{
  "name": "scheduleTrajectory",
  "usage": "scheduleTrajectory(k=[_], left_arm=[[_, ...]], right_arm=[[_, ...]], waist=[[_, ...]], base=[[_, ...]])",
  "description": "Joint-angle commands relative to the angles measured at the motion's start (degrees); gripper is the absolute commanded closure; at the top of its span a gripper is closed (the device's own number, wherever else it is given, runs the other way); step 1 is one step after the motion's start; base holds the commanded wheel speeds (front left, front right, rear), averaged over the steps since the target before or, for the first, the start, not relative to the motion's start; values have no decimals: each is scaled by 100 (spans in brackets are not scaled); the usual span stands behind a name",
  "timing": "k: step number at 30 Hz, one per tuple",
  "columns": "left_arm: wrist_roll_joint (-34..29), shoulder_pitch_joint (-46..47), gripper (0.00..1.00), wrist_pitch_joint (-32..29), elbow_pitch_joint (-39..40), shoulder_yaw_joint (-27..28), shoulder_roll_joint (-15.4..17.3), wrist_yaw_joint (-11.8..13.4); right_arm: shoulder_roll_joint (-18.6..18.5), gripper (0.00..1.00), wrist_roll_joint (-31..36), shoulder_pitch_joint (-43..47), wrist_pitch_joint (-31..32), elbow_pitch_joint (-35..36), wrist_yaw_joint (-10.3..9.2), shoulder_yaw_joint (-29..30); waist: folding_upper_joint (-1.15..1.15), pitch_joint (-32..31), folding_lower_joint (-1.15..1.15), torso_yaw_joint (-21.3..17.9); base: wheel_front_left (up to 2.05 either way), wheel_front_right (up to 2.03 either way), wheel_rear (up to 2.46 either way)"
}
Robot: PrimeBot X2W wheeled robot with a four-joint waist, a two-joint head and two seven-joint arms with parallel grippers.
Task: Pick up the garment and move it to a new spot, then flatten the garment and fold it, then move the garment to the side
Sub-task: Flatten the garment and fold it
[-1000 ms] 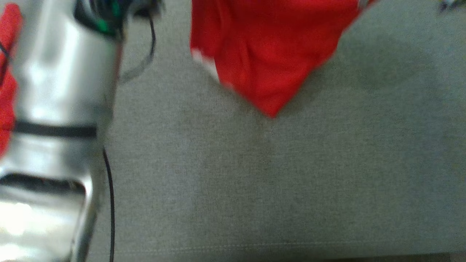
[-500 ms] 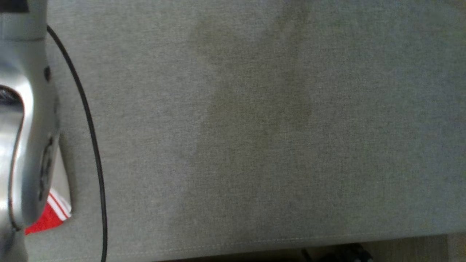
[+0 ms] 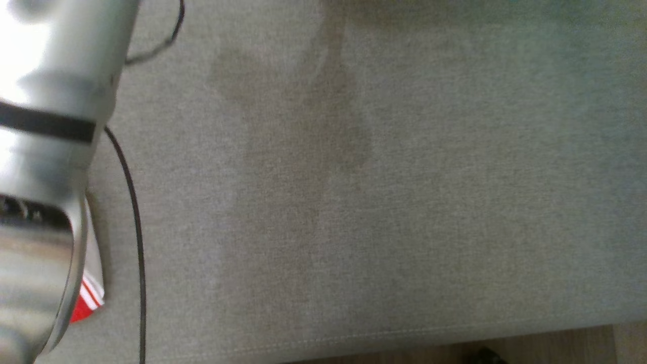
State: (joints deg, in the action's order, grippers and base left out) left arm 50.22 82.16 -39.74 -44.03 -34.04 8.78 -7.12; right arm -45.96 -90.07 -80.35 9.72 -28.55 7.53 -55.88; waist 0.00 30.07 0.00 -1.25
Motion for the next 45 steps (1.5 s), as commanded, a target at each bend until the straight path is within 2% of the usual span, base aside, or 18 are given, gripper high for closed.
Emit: scheduleTrajectory(k=[1,7,17,21,24,31,37,45], left_arm=[[85,133,100,-144,314,-18,367,-34],[511,-829,100,-1003,804,-679,915,-35],[1117,-2478,100,-2066,1909,-1176,1725,8],[1387,-3149,100,-2432,2618,-1273,2090,184],[1634,-3647,100,-2771,3216,-1341,2401,417],[1975,-4459,100,-3170,4553,-1398,3008,992],[2031,-4510,100,-3121,4870,-1265,3068,1283],[2269,-3481,100,-3414,4528,-848,2580,1745]], right_arm=[[-190,100,-66,204,135,87,-4,-18],[-72,100,-51,919,857,-77,-4,-655],[266,100,213,2112,1371,37,-4,-1502],[228,100,208,2650,1672,292,-4,-1625],[99,100,150,3034,2054,494,-4,-1676],[-380,100,130,3519,2875,1094,-4,-1719],[-554,100,88,3333,2972,1363,-4,-1578],[-501,100,-91,2304,3421,1105,-4,-1105]], waist=[[0,-285,0,-30],[0,-987,0,-94],[0,-2351,0,-84],[0,-2819,0,-45],[0,-3054,0,-12],[0,-3120,0,46],[0,-2876,0,89],[0,-1942,0,339]], base=[[0,0,0],[0,0,0],[0,0,0],[0,0,0],[0,0,0],[0,0,0],[0,0,0],[0,0,0]])
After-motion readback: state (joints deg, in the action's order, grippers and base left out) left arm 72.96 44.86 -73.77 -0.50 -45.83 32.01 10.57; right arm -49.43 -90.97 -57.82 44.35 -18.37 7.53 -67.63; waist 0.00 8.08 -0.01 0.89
